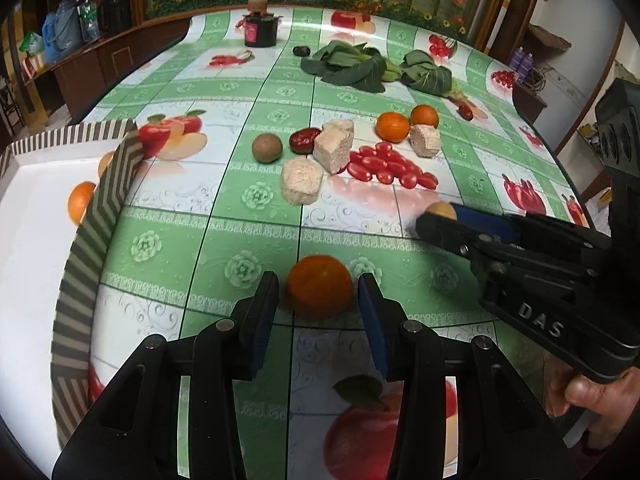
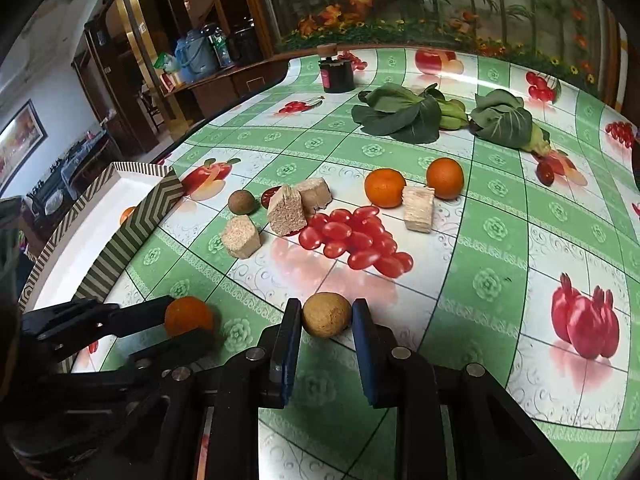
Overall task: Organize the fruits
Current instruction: 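Grasp an orange with the left gripper while the right gripper grasps a brown round fruit, then carry both fruits into the white tray and open both grippers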
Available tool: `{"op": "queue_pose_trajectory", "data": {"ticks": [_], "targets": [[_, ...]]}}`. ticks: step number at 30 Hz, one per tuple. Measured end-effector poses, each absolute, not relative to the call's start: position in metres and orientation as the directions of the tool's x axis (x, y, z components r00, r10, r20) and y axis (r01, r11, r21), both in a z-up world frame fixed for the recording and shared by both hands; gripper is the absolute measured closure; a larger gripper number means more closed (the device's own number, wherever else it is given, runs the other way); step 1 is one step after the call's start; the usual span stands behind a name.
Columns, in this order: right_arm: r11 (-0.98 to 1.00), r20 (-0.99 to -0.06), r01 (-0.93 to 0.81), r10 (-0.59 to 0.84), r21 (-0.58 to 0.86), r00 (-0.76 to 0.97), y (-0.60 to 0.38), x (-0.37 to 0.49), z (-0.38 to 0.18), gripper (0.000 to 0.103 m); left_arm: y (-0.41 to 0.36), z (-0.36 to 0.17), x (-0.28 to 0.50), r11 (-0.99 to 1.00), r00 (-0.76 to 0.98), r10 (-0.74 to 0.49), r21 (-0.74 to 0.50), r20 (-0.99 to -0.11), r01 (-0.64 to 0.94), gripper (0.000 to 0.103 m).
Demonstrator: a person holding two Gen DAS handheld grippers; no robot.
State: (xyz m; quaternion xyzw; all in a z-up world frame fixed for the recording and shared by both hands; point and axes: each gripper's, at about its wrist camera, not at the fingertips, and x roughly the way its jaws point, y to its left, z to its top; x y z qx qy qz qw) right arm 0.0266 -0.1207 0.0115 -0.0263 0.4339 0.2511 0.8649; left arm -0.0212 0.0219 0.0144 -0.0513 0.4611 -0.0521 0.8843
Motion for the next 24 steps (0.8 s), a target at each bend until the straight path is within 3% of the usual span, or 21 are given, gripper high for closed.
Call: {"op": "queue_pose_trajectory", "data": {"ticks": [3, 24], "targets": [[0.869, -0.761, -0.459, 0.423, 0.186, 0.492, -0.123, 0.023, 0.012, 0.078, 0.024, 0.014, -0.022, 0.987, 0.572, -0.157, -0.153, -0.805, 0.057, 0.072], [0.797, -0.731, -0.567, 0.512, 0.209, 0.451, -0.065, -0.002, 0.039, 0.078, 0.083, 0.071, -0.056, 0.994, 0.645, -0.046, -0.098, -0.763, -0.045, 0.072]]}}
